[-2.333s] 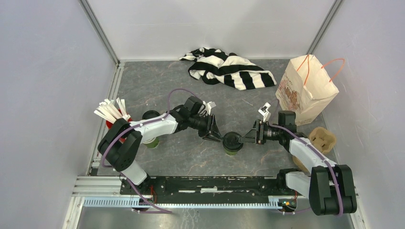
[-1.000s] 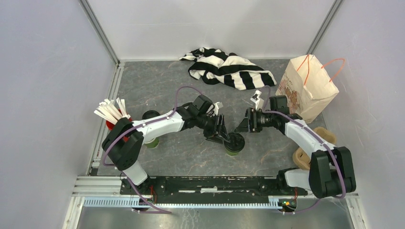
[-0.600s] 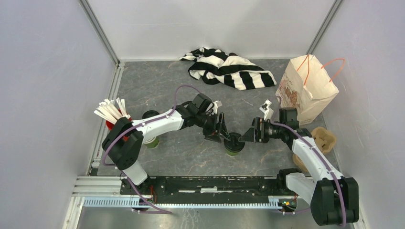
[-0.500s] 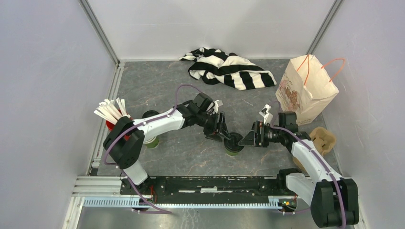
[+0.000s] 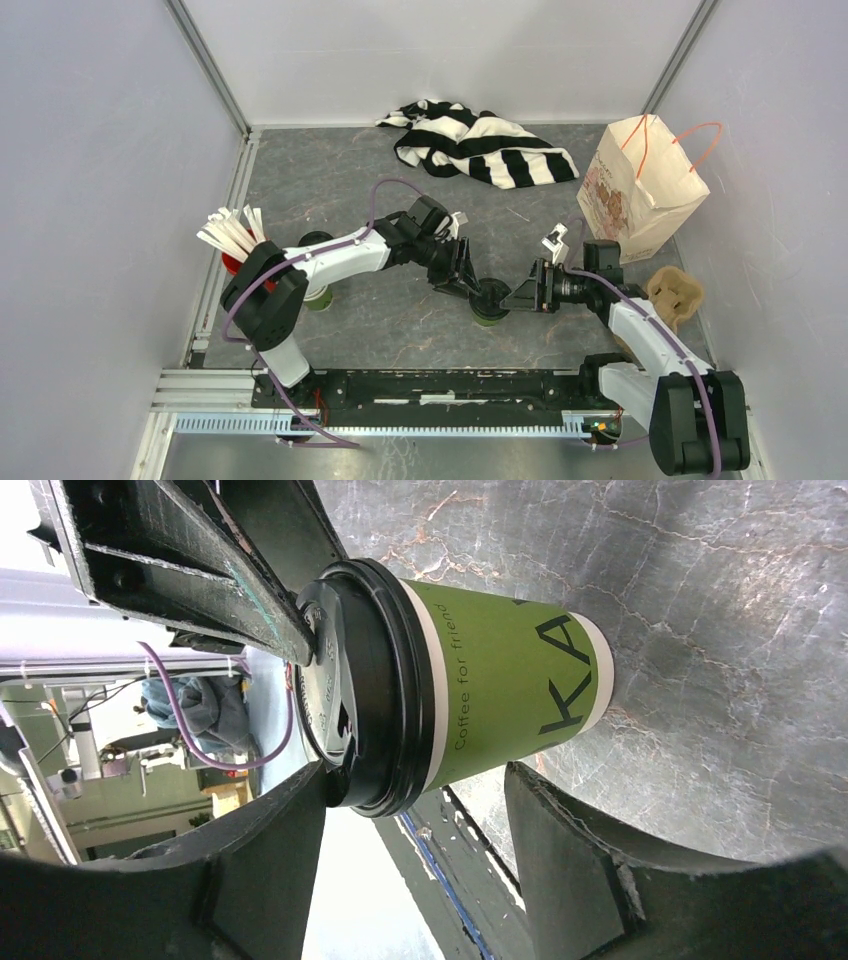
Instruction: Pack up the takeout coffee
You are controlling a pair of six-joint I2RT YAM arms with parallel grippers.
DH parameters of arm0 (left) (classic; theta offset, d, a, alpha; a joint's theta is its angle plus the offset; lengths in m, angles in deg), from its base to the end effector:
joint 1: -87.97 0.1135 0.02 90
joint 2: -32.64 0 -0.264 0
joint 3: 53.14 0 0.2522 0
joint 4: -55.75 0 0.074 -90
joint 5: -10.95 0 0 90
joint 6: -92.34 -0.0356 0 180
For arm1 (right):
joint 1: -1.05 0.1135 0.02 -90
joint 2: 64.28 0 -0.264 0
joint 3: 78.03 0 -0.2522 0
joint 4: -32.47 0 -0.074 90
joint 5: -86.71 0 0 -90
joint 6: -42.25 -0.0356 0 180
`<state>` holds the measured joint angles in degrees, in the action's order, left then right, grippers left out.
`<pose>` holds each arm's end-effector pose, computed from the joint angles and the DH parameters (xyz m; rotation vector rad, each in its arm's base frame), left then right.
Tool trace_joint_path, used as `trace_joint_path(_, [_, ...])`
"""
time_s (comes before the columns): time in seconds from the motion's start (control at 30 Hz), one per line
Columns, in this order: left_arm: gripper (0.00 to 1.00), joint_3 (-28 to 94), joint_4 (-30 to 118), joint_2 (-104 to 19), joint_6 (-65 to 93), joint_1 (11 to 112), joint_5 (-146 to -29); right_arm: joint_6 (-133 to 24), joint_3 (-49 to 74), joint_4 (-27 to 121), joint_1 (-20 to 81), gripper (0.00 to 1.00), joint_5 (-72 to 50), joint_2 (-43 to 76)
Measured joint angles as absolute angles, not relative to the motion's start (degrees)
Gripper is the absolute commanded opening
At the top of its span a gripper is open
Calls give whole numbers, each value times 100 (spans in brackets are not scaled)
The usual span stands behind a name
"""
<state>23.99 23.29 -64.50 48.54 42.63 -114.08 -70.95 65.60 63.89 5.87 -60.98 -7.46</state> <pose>0.2333 -0.2652 0.2074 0.2811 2.8213 -1.3069 0.1661 0.0442 0.1732 -0.0664 2.3972 1.4561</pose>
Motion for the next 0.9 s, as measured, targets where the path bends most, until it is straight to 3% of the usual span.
trace_joint_path(0.37, [47, 1772, 2900, -6168, 4863, 4385, -11679, -7379, 7295, 4874, 292, 68, -6839, -484])
trace_joint_path(0.63, [66, 1752, 2740, -6004, 4860, 4562, -11686, -6972, 6759, 5385, 283, 82, -6607, -239])
trace_joint_path(0.9, [74, 1910, 2714, -5974, 4867, 4715, -11710, -6612, 5968, 6301, 281, 89, -6150, -86])
